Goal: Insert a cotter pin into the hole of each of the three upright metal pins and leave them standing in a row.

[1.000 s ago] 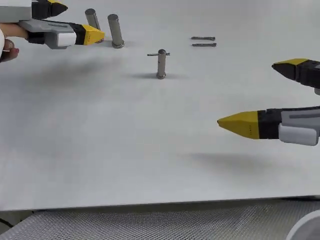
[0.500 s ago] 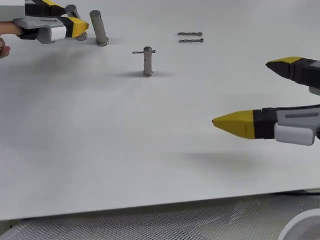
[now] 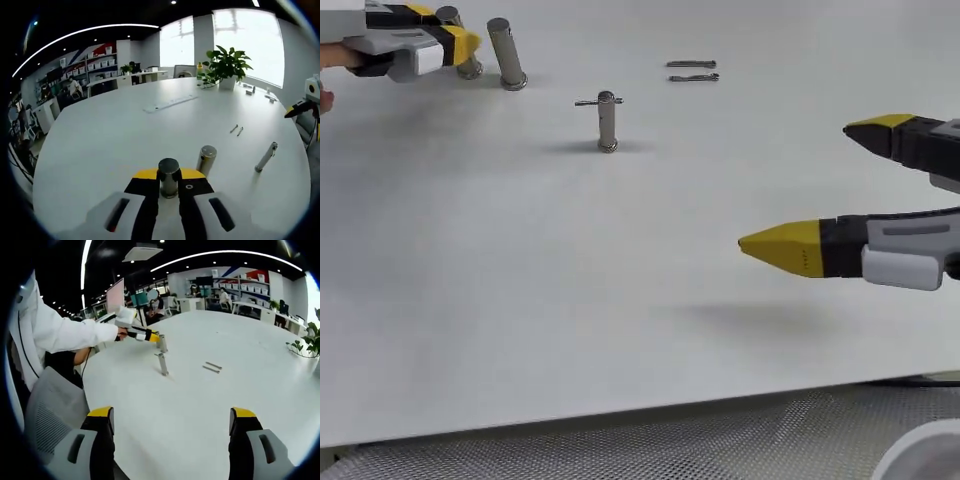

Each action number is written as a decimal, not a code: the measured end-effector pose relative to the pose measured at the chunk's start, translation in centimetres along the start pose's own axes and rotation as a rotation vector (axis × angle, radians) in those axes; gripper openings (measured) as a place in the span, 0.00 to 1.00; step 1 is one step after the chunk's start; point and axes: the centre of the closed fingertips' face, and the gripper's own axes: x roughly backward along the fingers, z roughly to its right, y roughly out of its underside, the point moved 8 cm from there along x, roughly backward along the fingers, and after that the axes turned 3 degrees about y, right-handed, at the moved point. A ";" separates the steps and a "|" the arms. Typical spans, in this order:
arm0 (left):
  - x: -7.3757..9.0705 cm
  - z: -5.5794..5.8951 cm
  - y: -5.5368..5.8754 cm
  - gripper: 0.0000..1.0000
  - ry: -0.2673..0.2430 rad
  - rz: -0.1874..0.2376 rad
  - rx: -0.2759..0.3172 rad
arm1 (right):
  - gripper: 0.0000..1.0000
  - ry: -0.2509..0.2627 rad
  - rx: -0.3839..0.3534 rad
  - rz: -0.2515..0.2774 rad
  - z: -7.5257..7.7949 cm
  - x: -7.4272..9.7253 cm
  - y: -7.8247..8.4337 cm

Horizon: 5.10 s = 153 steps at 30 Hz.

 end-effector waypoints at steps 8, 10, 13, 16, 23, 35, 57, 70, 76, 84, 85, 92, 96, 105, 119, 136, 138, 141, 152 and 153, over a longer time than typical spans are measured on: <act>0.2 0.4 -0.2 0.10 -0.017 -0.027 -0.030 | 0.93 -0.004 -0.004 0.001 -0.2 0.1 0.0; 0.5 0.5 -0.1 0.10 -0.017 -0.035 -0.027 | 0.93 -0.006 0.001 0.001 -0.3 0.2 -0.1; 1.1 0.9 0.0 0.10 -0.016 -0.050 -0.035 | 0.93 -0.006 0.005 0.004 -0.3 0.3 -0.2; 2.1 1.6 -0.2 0.10 0.020 -0.039 -0.049 | 0.93 -0.004 0.007 0.007 -0.3 0.4 -0.3; 4.6 4.0 -0.8 0.10 0.042 -0.008 -0.044 | 0.93 -0.004 0.006 0.021 -0.6 0.4 -0.6; 7.3 9.9 -2.6 0.10 0.047 0.043 0.006 | 0.92 -0.027 0.012 0.041 -1.0 0.3 -0.7; 5.9 19.9 -1.3 0.10 0.068 0.015 0.122 | 0.92 -0.031 -0.021 0.079 -0.4 0.9 0.2; 4.1 21.2 0.1 0.10 0.048 -0.037 0.062 | 0.92 -0.037 -0.040 0.085 -0.2 0.7 0.5; 3.8 21.2 0.4 0.10 0.047 -0.048 0.043 | 0.92 -0.042 -0.040 0.077 -0.7 0.9 0.7; 3.4 21.5 0.8 0.10 0.054 -0.044 0.048 | 0.92 -0.040 -0.049 0.075 -1.0 0.9 0.8; 3.4 21.5 0.8 0.10 0.053 -0.043 0.048 | 0.92 -0.040 -0.048 0.072 -1.0 1.0 0.8; 3.2 21.6 0.8 0.10 0.061 -0.041 0.035 | 0.92 -0.042 -0.050 0.067 -1.0 1.1 1.0; 3.2 21.6 1.0 0.10 0.060 -0.043 0.043 | 0.92 -0.045 -0.046 0.065 -1.1 1.0 1.0; 3.2 21.7 1.4 0.10 0.080 -0.036 0.031 | 0.92 -0.068 -0.044 0.062 -0.2 0.5 1.2; 3.0 22.0 1.5 0.10 0.077 -0.038 0.038 | 0.90 -0.086 -0.067 0.067 -0.5 0.1 1.3; 3.4 21.9 1.2 0.22 0.101 0.012 0.008 | 0.90 -0.084 -0.064 0.068 -1.9 0.4 0.8; 3.7 21.6 1.0 0.31 0.105 0.018 0.006 | 0.90 -0.084 -0.063 0.068 -2.4 0.4 0.7; 4.3 21.3 1.1 0.40 0.133 0.015 0.017 | 0.90 -0.082 -0.062 0.069 -2.9 0.4 0.5; 7.0 19.7 3.3 0.81 0.228 -0.061 0.022 | 0.90 -0.083 -0.061 0.066 -1.8 0.6 1.0; 7.3 19.7 3.5 0.84 0.240 -0.070 0.020 | 0.90 -0.083 -0.061 0.065 -1.7 0.6 1.0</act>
